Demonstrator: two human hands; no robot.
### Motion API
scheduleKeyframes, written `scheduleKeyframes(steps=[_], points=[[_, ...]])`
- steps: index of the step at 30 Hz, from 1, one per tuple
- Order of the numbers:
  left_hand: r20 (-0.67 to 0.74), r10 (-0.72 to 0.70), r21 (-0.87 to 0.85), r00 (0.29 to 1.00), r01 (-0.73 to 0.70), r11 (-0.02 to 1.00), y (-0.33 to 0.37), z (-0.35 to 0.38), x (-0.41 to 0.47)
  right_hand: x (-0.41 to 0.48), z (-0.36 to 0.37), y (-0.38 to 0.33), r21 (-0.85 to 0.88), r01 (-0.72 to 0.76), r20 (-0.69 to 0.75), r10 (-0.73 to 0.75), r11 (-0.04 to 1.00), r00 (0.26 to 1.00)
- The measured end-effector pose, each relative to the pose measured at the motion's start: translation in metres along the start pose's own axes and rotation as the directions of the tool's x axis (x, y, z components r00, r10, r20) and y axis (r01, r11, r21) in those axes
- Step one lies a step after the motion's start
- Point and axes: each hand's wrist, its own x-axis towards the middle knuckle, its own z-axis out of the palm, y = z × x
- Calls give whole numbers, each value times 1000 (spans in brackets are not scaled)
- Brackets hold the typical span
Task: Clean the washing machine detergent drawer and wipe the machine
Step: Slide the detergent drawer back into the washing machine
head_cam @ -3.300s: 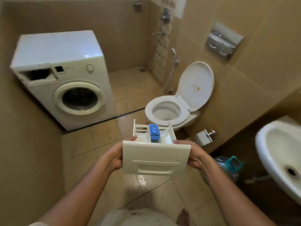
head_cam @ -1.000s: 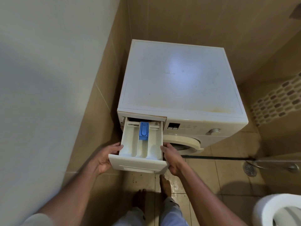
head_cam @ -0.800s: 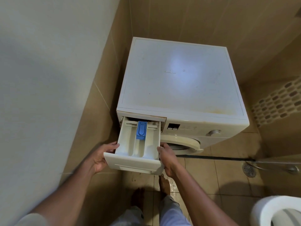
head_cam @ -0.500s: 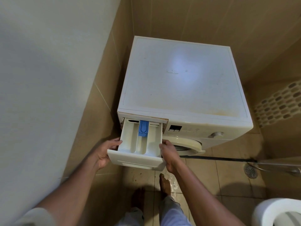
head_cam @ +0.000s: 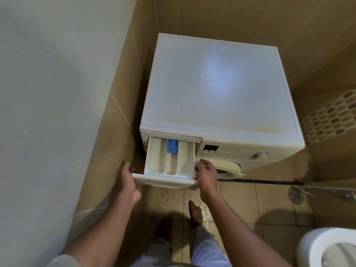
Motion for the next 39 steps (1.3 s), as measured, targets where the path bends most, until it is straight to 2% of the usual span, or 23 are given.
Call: scheduleKeyframes(steps=[3, 5, 9, 13, 15, 19, 25, 34, 39], points=[[-7, -9, -159, 1000, 8, 987, -15, -2, -16, -15, -7, 10, 99, 74, -175, -56, 992, 983], [31, 20, -216, 999, -13, 976, -32, -5, -23, -29, -10, 24, 169, 23, -206, 13, 985, 978], [143, 54, -210, 988, -23, 977, -57, -3, -36, -61, 9, 59, 197, -139, -80, 157, 970, 984], [218, 73, -131, 973, -45, 990, -61, 14, -54, -86, 37, 63, 272, -190, 170, 147, 943, 974], [213, 46, -101, 976, -25, 995, -61, 19, -57, -86, 47, 55, 287, -218, 226, 155, 933, 962], [150, -13, -137, 989, 34, 990, -59, 19, -55, -79, 58, 40, 442, -289, 195, 223, 849, 955], [117, -56, -245, 992, 84, 966, -58, 23, -50, -75, 56, 28, 644, -352, 225, 272, 679, 936], [58, 17, -182, 998, -6, 983, -43, 36, -49, -60, 65, 25, 601, -342, 174, 300, 722, 938], [132, 20, -189, 991, 5, 982, -26, 46, -39, -46, 69, 12, 622, -355, 241, 261, 698, 935]])
